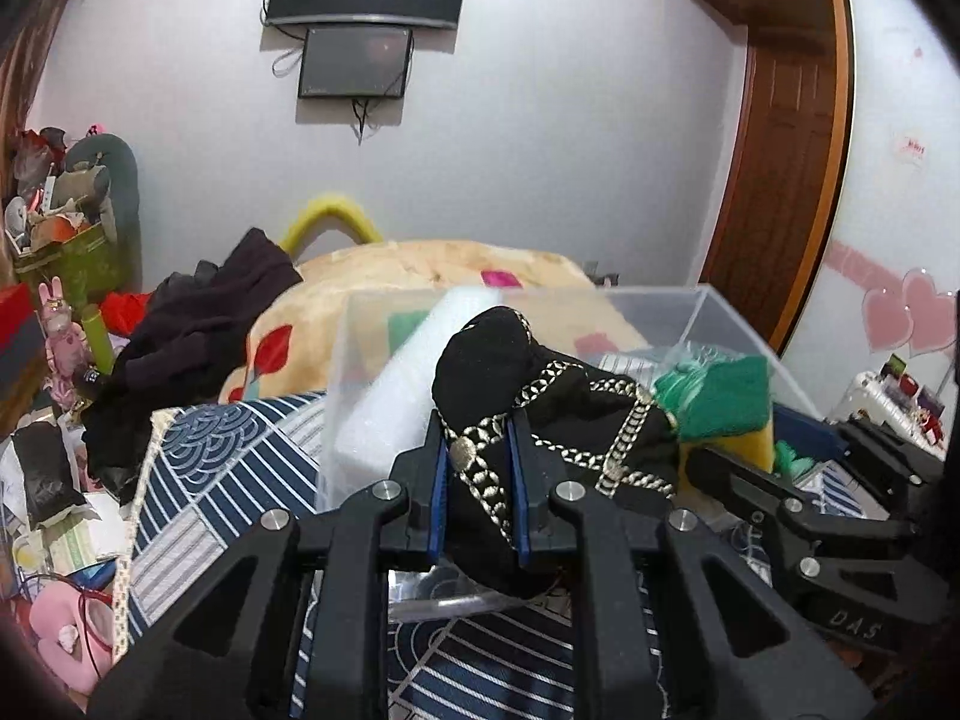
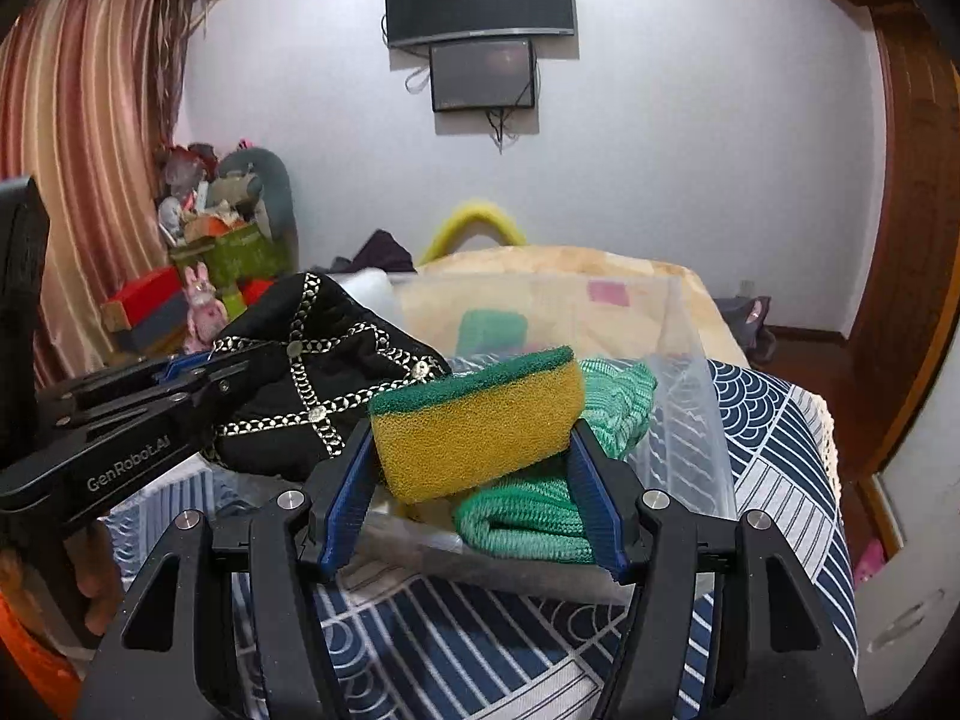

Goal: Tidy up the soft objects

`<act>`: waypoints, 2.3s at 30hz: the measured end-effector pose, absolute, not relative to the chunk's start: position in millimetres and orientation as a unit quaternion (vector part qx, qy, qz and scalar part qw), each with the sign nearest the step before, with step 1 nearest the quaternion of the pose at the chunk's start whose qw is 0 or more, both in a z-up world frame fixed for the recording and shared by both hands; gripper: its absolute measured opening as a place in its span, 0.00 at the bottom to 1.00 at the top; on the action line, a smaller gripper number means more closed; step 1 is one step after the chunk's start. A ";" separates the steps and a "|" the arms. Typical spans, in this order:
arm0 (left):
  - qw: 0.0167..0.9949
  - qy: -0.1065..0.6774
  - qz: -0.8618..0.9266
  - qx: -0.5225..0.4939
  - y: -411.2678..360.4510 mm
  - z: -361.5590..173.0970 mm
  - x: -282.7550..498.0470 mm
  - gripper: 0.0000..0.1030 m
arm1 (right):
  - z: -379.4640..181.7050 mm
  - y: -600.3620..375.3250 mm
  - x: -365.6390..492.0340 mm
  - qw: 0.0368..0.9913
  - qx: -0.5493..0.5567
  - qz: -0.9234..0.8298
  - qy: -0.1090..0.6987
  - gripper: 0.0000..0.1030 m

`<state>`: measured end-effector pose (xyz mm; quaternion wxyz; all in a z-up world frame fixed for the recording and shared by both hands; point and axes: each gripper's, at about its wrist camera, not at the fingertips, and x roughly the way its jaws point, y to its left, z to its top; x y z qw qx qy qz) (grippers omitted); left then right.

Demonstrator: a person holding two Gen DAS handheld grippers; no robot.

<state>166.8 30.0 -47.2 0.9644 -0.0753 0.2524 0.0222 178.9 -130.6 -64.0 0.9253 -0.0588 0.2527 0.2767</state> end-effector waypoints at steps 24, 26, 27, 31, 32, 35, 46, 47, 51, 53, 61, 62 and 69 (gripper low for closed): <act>0.969 0.236 -0.017 -0.074 25.0 -28.2 117.3 0.55 | -34.3 -166.2 149.1 0.933 -0.037 0.287 0.216 0.80; 0.972 0.225 -0.020 -0.069 21.7 -21.3 109.1 0.59 | -26.4 -171.4 141.7 0.936 -0.033 0.286 0.202 0.80; 0.973 0.220 -0.020 -0.066 20.0 -18.2 106.0 0.60 | -23.2 -173.6 138.5 0.937 -0.031 0.287 0.196 0.81; 0.979 0.194 -0.025 -0.055 11.6 -2.3 88.1 0.68 | -9.7 -182.1 122.6 0.944 -0.023 0.286 0.165 0.86; 0.980 0.189 -0.027 -0.054 9.7 0.7 85.8 0.69 | -5.9 -184.3 117.8 0.946 -0.022 0.284 0.156 0.89; 0.983 0.173 -0.032 -0.052 5.5 10.0 75.5 0.74 | 0.5 -186.7 106.4 0.950 -0.019 0.279 0.135 0.97; 0.991 0.123 -0.028 -0.053 3.2 27.7 41.1 0.97 | 8.1 -183.1 87.3 0.955 -0.023 0.275 0.107 1.00; 0.991 0.120 -0.026 -0.052 2.9 28.1 38.9 0.97 | 7.4 -184.3 85.1 0.955 -0.022 0.275 0.106 1.00; 0.991 0.117 -0.028 -0.053 3.5 28.0 34.3 0.97 | 7.4 -183.2 81.5 0.955 -0.024 0.276 0.103 1.00; 0.991 0.117 -0.031 -0.056 4.6 27.3 33.8 0.97 | 7.3 -182.4 80.8 0.955 -0.028 0.276 0.101 1.00; 0.991 0.118 -0.027 -0.054 4.3 24.7 33.5 0.97 | 6.1 -180.2 78.8 0.954 -0.027 0.280 0.100 1.00; 0.991 0.118 -0.027 -0.054 3.9 25.0 33.7 0.97 | 5.8 -180.2 78.8 0.954 -0.027 0.280 0.101 1.00; 0.991 0.119 -0.027 -0.051 2.1 24.5 32.5 0.98 | 5.5 -180.6 77.9 0.955 -0.025 0.279 0.102 1.00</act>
